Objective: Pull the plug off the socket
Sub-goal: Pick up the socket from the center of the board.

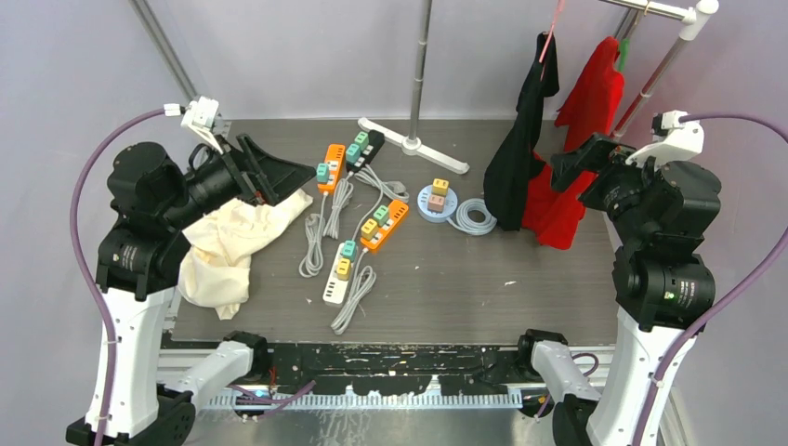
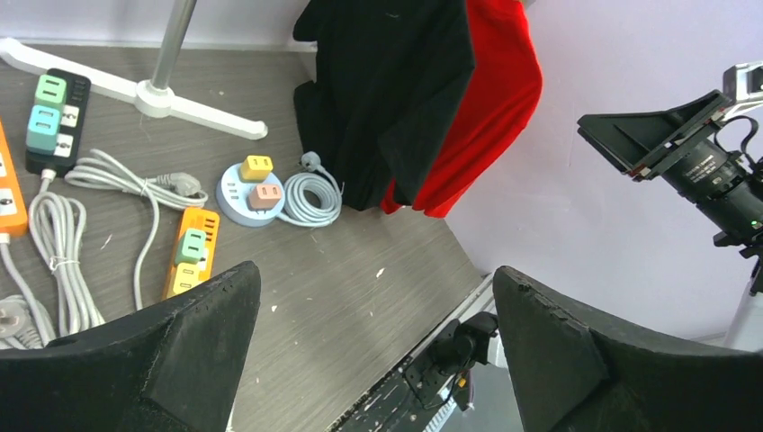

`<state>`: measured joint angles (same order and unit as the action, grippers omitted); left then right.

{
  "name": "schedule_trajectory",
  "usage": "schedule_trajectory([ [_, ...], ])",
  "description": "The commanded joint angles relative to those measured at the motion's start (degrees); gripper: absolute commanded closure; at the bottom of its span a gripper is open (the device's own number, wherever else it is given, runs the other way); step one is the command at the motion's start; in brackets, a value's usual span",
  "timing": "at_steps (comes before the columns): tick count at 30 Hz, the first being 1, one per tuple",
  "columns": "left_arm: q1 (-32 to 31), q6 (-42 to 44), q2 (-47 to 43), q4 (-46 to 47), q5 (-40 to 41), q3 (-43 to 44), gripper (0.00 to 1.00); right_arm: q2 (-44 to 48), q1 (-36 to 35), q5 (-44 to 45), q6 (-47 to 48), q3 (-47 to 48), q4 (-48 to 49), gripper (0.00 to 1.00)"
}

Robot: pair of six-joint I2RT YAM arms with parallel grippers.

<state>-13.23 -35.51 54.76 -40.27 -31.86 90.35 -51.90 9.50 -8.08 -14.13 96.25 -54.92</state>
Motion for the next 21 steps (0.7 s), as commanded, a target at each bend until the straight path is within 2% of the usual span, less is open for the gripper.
schedule_trajectory([
  [1, -0.17, -2.25, -2.18, 6.61, -2.77, -1.63, 0.01, 0.89, 0.26, -2.37, -0.52, -0.07, 1.61, 0.00],
  [4, -0.15, -4.32, -3.10, 9.79, -4.86, -4.33, 0.00, 1.24, 0.26, -6.98, 2.36, -0.59, 0.79, 0.00],
  [9, -0.21, -4.12, -4.49, 10.85, -5.94, -9.25, 0.01, 2.37, 0.22, -30.00, 21.57, -3.16, -8.17, 0.00],
  [12, -0.18, -0.49, -5.58, 6.11, -1.92, -11.38, 0.00, 3.57, 0.26, -38.10, 27.94, -6.17, -11.90, 0.00],
  [16, -0.17, 3.39, -6.48, -0.37, 3.84, -15.88, 0.00, 4.87, 0.27, -42.42, 36.25, -10.83, -15.93, 0.00],
  [21, -0.26, 6.72, -6.95, -5.33, 10.55, -24.89, 0.06, 6.26, 0.26, -40.84, 44.05, -17.48, -19.75, 0.00],
])
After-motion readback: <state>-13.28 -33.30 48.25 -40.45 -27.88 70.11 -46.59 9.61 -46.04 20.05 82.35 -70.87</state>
